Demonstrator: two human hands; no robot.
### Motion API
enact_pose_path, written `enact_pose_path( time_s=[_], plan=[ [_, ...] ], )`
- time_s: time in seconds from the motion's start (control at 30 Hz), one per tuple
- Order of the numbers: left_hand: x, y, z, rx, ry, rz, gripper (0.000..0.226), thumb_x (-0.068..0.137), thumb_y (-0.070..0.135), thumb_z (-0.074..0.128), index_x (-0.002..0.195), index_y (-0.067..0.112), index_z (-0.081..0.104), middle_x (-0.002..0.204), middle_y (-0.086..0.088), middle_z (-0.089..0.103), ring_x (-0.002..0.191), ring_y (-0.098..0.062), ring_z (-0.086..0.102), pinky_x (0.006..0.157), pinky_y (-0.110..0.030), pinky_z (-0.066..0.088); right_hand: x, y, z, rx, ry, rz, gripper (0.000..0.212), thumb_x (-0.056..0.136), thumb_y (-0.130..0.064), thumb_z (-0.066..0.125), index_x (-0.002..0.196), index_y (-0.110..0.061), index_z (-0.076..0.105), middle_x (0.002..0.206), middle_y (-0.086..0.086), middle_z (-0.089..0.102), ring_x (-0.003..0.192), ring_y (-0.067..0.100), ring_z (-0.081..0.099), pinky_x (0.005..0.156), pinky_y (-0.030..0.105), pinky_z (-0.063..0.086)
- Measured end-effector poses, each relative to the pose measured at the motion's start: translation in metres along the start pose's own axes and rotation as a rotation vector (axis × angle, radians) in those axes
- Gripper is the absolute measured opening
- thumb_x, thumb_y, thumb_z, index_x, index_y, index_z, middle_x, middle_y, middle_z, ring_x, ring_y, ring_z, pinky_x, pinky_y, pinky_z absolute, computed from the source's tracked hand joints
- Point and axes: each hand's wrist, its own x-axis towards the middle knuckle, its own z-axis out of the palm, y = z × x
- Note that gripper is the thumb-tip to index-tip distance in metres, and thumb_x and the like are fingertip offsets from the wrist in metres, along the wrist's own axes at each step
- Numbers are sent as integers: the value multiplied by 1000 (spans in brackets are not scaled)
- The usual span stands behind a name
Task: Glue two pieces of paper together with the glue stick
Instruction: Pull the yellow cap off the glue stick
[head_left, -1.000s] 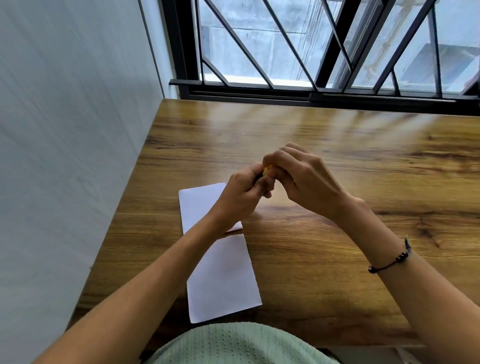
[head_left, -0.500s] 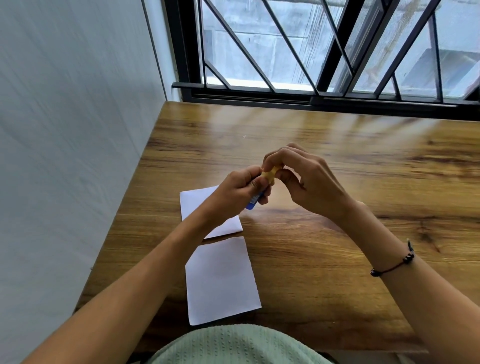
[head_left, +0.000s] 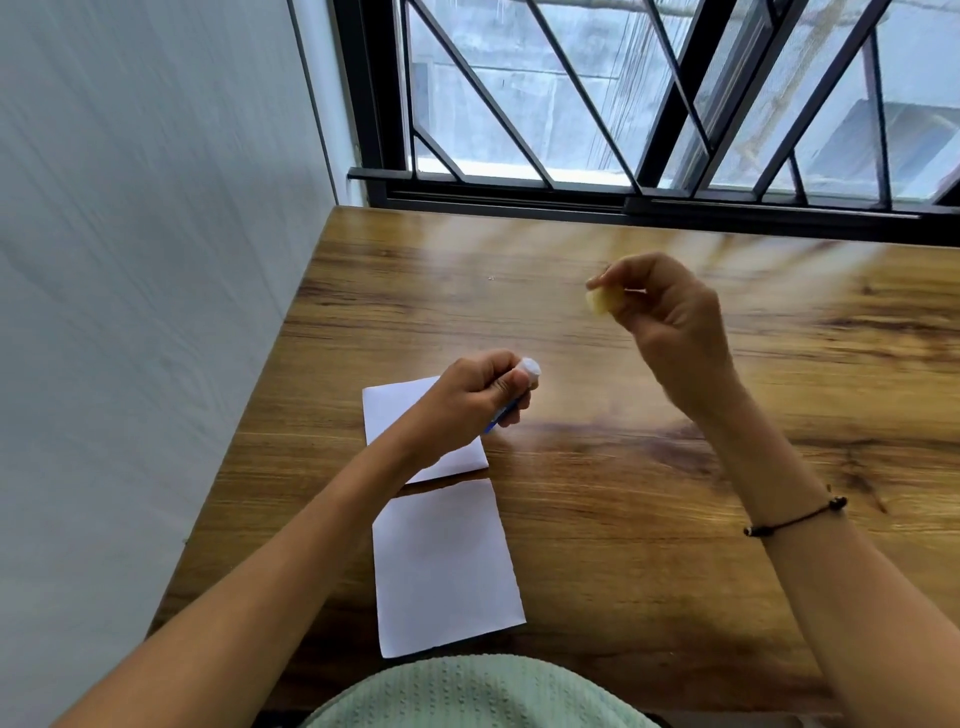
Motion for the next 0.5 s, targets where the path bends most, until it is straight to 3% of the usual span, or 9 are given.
enact_pose_path(
  time_s=[0.1, 0.17, 0.33, 0.5],
  plan=[
    [0, -1, 1, -50, 26, 9, 16, 93, 14, 41, 90, 6, 55, 74, -2, 54, 67, -10, 52, 65, -19, 47, -7, 13, 4, -429, -189, -19, 20, 81, 4, 60, 99, -4, 61, 94, 13, 65, 86, 21, 61, 80, 27, 50],
    [2, -1, 3, -55, 30, 17, 17, 92, 15, 43, 92, 5, 57, 75, -3, 55, 66, -8, 53, 65, -17, 47, -17, 23, 17, -587, -295, -58, 20, 80, 5, 59, 98, -2, 64, 94, 16, 66, 87, 20, 56, 77, 26, 44],
    [-1, -1, 6, -41, 51, 32, 31, 90, 19, 45, 101, -8, 58, 77, -6, 56, 68, -11, 52, 65, -15, 47, -24, 35, 29, -678, -292, -75, 20, 75, 9, 60, 92, 1, 66, 93, 20, 66, 93, 35, 57, 78, 36, 44],
    [-3, 0, 5, -117, 77, 37, 31, 88, 22, 46, 103, -1, 59, 78, -4, 56, 70, -10, 52, 69, -17, 48, -26, 38, 29, -726, -303, -64, 21, 76, 8, 58, 95, 1, 66, 95, 21, 66, 95, 38, 56, 78, 42, 47]
  ],
)
